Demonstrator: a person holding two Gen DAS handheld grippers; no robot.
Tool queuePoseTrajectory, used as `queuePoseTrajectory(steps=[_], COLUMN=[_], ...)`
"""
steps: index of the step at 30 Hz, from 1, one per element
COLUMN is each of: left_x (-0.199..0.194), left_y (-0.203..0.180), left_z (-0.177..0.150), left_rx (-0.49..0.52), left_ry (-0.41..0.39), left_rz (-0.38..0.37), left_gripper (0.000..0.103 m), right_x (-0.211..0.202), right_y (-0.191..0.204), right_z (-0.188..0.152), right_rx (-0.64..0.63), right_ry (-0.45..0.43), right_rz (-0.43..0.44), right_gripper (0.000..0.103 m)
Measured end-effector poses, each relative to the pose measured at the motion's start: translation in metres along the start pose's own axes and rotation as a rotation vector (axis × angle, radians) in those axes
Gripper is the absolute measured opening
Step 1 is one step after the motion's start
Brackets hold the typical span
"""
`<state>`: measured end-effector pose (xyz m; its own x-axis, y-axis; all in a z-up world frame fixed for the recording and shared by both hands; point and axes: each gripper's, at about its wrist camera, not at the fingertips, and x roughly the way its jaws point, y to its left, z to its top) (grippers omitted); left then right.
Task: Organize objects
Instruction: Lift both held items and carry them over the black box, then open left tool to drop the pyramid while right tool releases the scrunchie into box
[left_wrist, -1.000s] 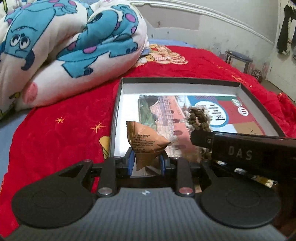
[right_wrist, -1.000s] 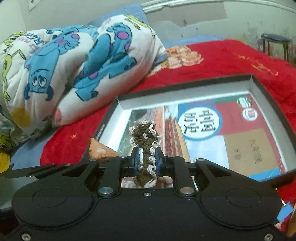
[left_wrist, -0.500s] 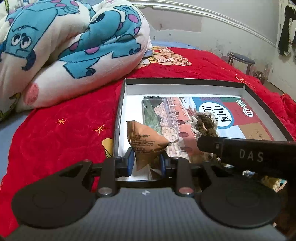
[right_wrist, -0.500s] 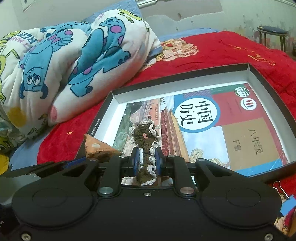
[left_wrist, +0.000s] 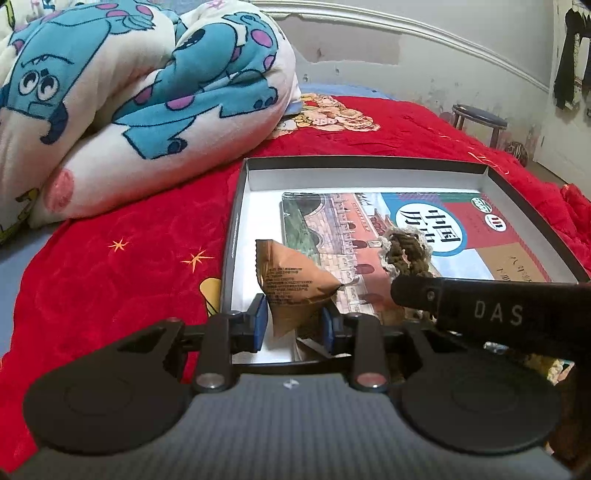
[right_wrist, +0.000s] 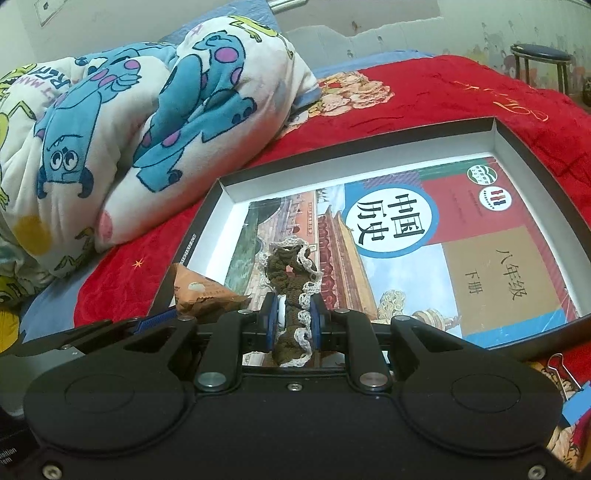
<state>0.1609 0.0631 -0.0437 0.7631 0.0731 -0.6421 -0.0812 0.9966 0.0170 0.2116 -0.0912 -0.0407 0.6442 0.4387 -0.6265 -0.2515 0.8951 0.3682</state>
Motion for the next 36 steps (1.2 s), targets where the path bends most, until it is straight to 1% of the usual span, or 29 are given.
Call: queuePoseTrajectory(steps=[1,3,4,6,7,10,11,12,15,16,17,18,19,20,21,23,24,26,30,31,32,33,36], left_x=[0.000,0.001,0.001,-0.001,-0.002,-0.005,-0.007,-0.008,-0.013,-0.016,-0.020,-0.024,-0.028,-0.031,-0.035,-0.041,-0.044,-0.051,-0.071,-0.076,-0.081,-0.085,-0.094], left_y=[-0.001,-0.002,-0.003,-0.004,-0.004,-0.003,-0.003,-0.003,0.001,0.003,0.003,0.004,0.004,0.004,0.004,0.009,0.012,0.017,0.018,0.019,0.019,0.020,0.024], left_z=[0.000,0.000,0.000,0.000,0.000,0.000,-0.001,-0.001,0.000,0.001,0.001,0.001,0.002,0.002,0.002,0.002,0.003,0.002,0.000,0.000,-0.001,-0.001,-0.003], left_rx=[0.003,0.013,0.020,0.028,0.030,0.031,0.038,0.043,0.025,0.015,0.010,0.007,0.006,0.004,0.003,-0.009,-0.020,-0.035,-0.023,-0.027,-0.034,-0.045,-0.087], left_ry=[0.000,0.001,0.001,-0.010,-0.014,-0.019,-0.027,-0.035,-0.038,-0.042,-0.050,-0.064,-0.075,-0.087,-0.096,-0.105,-0.104,-0.109,-0.154,-0.164,-0.174,-0.185,-0.197], left_rz=[0.001,-0.003,-0.006,-0.003,-0.015,-0.030,-0.022,-0.007,-0.042,-0.056,-0.070,-0.083,-0.081,-0.063,-0.052,-0.054,-0.056,-0.060,-0.047,-0.046,-0.043,-0.038,-0.051], left_gripper=[0.039,0.044,0.051,0.059,0.062,0.064,0.069,0.070,0.073,0.077,0.081,0.084,0.086,0.089,0.089,0.090,0.091,0.096,0.099,0.101,0.103,0.103,0.103], right_x=[0.000,0.000,0.000,-0.001,-0.001,-0.005,-0.006,-0.007,-0.012,-0.015,-0.018,-0.021,-0.024,-0.028,-0.032,-0.039,-0.043,-0.051,-0.071,-0.076,-0.081,-0.086,-0.099], right_y=[0.000,0.000,0.000,0.000,0.001,0.002,0.002,0.002,0.002,0.002,0.002,0.003,0.004,0.007,0.010,0.013,0.014,0.014,0.013,0.013,0.012,0.011,0.013], right_z=[0.000,0.000,-0.001,-0.001,-0.002,-0.003,-0.003,-0.003,-0.003,-0.003,-0.002,-0.002,-0.001,-0.001,-0.001,-0.001,-0.001,-0.002,-0.007,-0.008,-0.009,-0.009,-0.010], right_rx=[0.000,0.000,-0.001,-0.003,-0.002,-0.001,-0.001,0.001,0.008,0.013,0.017,0.020,0.018,0.010,-0.001,-0.013,-0.008,0.010,0.021,0.023,0.027,0.035,0.039], right_ry=[0.000,-0.005,-0.007,-0.010,-0.012,-0.022,-0.024,-0.026,-0.035,-0.045,-0.052,-0.059,-0.066,-0.079,-0.088,-0.101,-0.105,-0.113,-0.140,-0.148,-0.157,-0.167,-0.193], right_rz=[0.000,-0.001,-0.002,-0.003,-0.001,-0.002,0.001,0.000,-0.004,0.002,0.013,0.027,0.040,0.045,0.042,0.045,0.054,0.073,0.069,0.068,0.069,0.069,0.050], right_gripper=[0.018,0.018,0.019,0.019,0.020,0.022,0.022,0.022,0.026,0.027,0.030,0.033,0.042,0.043,0.046,0.057,0.059,0.064,0.070,0.075,0.077,0.080,0.081])
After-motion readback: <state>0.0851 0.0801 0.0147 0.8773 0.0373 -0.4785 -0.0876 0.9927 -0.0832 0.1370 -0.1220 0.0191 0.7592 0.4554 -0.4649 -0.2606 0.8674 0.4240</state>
